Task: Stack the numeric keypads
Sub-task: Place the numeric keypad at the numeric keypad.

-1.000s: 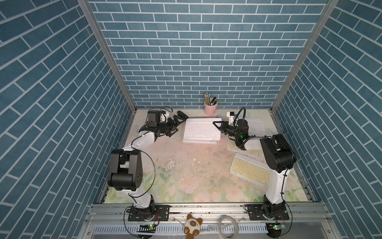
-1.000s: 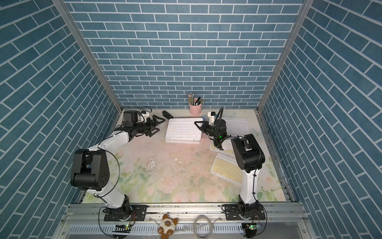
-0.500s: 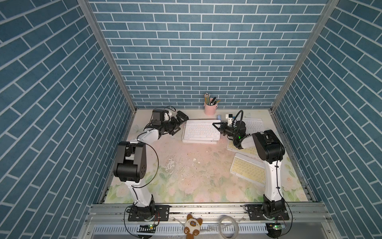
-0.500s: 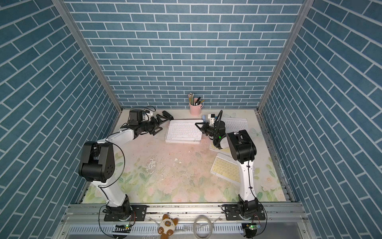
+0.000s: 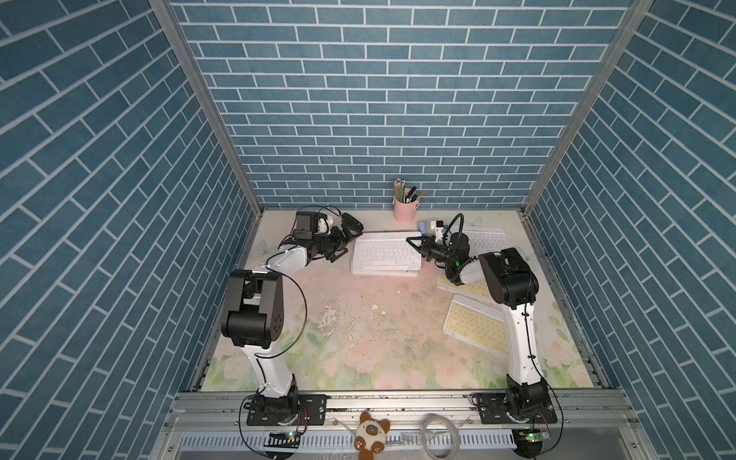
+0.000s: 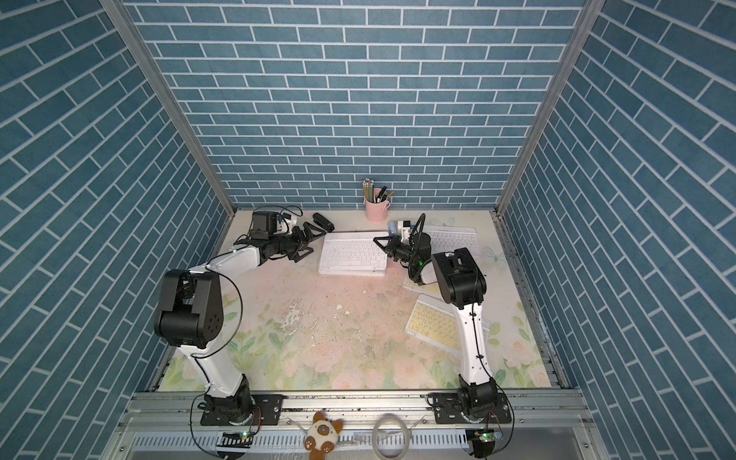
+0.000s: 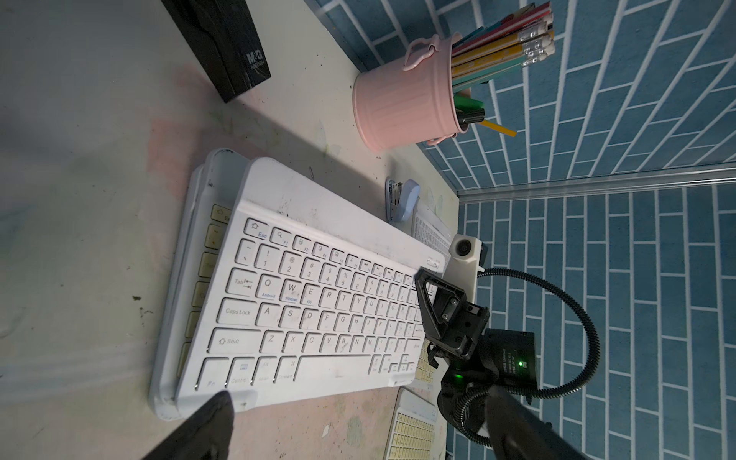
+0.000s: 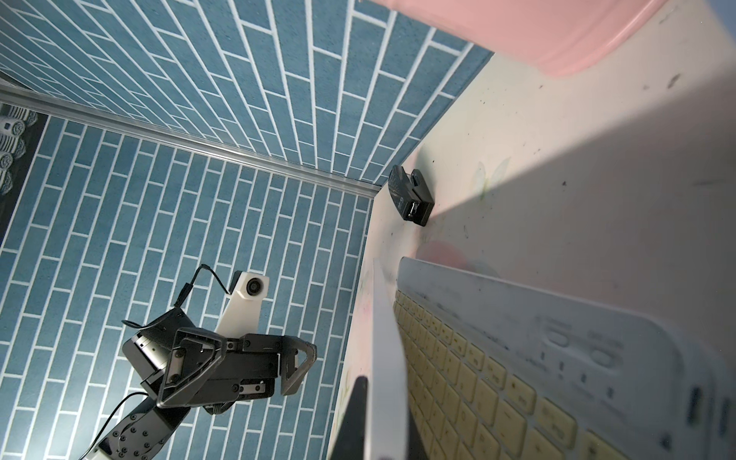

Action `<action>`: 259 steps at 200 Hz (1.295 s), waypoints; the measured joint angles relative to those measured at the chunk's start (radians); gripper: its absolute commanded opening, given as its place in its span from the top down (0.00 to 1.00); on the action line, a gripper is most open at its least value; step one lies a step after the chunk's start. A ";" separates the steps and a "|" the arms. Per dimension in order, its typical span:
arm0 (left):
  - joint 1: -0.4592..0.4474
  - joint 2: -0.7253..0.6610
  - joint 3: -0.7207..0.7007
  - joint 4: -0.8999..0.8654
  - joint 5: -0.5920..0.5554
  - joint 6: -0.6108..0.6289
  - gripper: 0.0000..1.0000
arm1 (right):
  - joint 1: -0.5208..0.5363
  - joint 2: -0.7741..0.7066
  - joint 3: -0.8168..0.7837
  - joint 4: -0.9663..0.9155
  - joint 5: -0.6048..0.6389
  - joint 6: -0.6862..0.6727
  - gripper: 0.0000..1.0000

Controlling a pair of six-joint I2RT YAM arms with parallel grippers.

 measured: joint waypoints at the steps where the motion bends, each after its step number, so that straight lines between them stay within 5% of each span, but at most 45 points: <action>1: 0.000 0.000 0.000 0.000 0.000 0.000 0.01 | 0.000 0.000 0.000 0.000 -0.001 0.001 1.00; 126: 0.000 0.018 0.005 -0.019 0.001 0.008 0.00 | -0.005 0.030 0.031 -0.017 -0.011 0.011 0.97; 259: -0.003 0.039 0.014 -0.020 0.002 0.008 0.01 | -0.010 0.042 0.048 -0.032 -0.008 0.029 0.75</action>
